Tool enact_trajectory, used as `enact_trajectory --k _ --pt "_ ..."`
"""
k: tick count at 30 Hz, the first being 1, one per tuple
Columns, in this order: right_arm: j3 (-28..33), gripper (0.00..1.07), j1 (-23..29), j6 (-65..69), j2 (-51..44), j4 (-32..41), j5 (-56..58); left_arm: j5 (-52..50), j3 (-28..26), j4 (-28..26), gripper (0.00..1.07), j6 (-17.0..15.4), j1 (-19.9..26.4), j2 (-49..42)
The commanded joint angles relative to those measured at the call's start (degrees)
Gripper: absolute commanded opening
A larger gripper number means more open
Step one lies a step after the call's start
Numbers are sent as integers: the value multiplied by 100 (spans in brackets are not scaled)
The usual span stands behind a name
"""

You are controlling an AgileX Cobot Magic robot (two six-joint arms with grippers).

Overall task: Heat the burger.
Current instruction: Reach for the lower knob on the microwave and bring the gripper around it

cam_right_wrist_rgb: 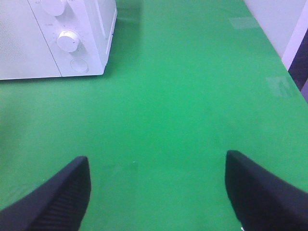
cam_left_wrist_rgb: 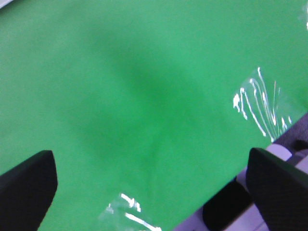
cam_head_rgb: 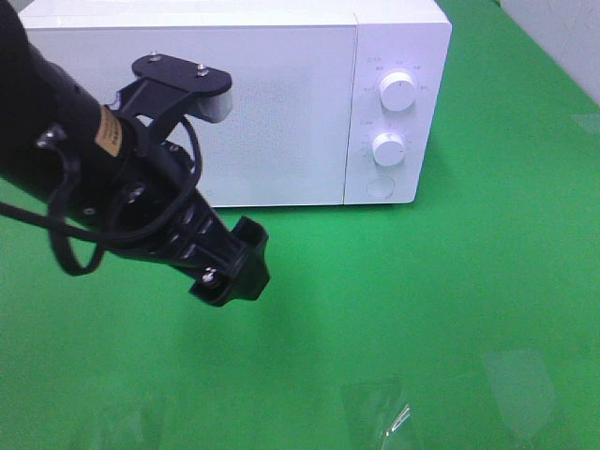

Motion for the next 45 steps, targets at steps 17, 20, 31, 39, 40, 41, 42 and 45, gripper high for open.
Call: enact_trajectory --k 17,20,31,39,40,41,42,45 --pt "11 76 -52 34 -138 -23 -86 3128 17 252 100 418 3283 -1662" --pt "11 76 -52 34 -138 -23 -86 3329 17 309 100 596 3696 -1891" --pt "11 76 -52 34 -138 -23 -86 3203 636 338 100 1008 4721 -3690" --pt "11 76 -52 34 -138 -23 -86 2693 1484 338 100 1089 4721 -4773" --pt "11 76 -52 34 -138 -23 -86 2590 1833 332 100 1083 4721 -5351" --pt "11 76 -52 34 -138 -23 -86 2590 1833 332 100 1083 4721 -5351" --pt "11 76 -52 34 -138 -23 -86 2532 1919 327 100 1083 4721 -5506" --pt "11 76 -52 34 -138 -23 -86 2315 2275 327 100 1083 4721 -6217"
